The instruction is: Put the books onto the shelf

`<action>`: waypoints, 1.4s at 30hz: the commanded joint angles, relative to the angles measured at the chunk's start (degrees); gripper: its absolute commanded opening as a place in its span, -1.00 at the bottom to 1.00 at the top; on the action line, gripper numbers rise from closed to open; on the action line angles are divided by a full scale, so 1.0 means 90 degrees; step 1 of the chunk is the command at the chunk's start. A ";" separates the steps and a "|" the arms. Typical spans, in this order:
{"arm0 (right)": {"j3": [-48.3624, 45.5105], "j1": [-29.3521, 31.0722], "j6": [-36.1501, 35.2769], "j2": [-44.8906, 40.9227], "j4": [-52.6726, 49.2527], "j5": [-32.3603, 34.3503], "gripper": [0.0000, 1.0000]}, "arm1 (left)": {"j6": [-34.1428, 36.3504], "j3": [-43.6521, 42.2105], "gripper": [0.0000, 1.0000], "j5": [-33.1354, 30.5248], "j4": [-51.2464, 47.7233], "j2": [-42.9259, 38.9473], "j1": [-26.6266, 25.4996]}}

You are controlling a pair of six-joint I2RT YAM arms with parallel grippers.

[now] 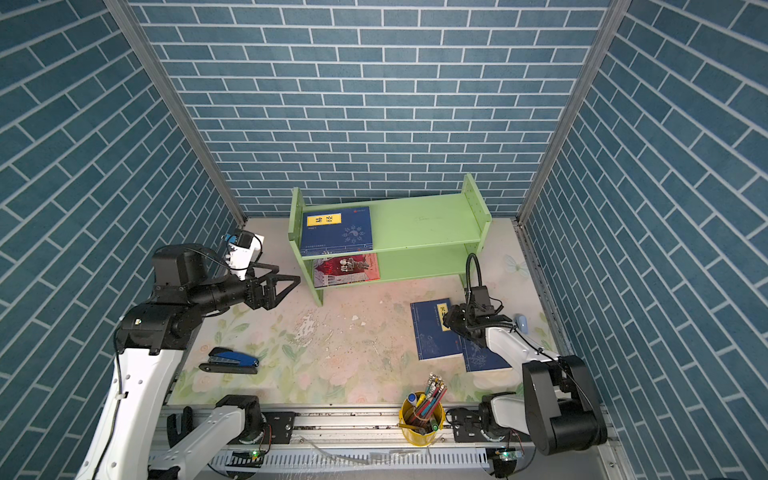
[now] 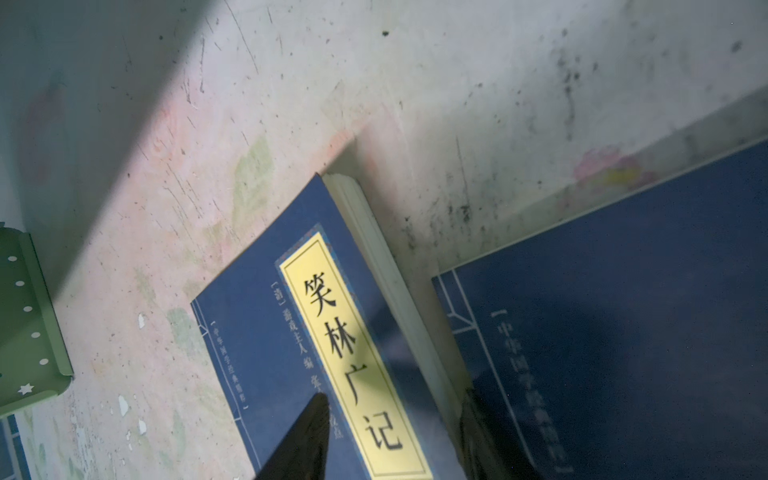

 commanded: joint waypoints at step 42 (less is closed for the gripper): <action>-0.0196 0.2252 0.1158 -0.0023 0.0279 0.0894 0.02 | -0.1612 -0.3808 0.85 0.0620 0.2364 -0.0156 -0.1122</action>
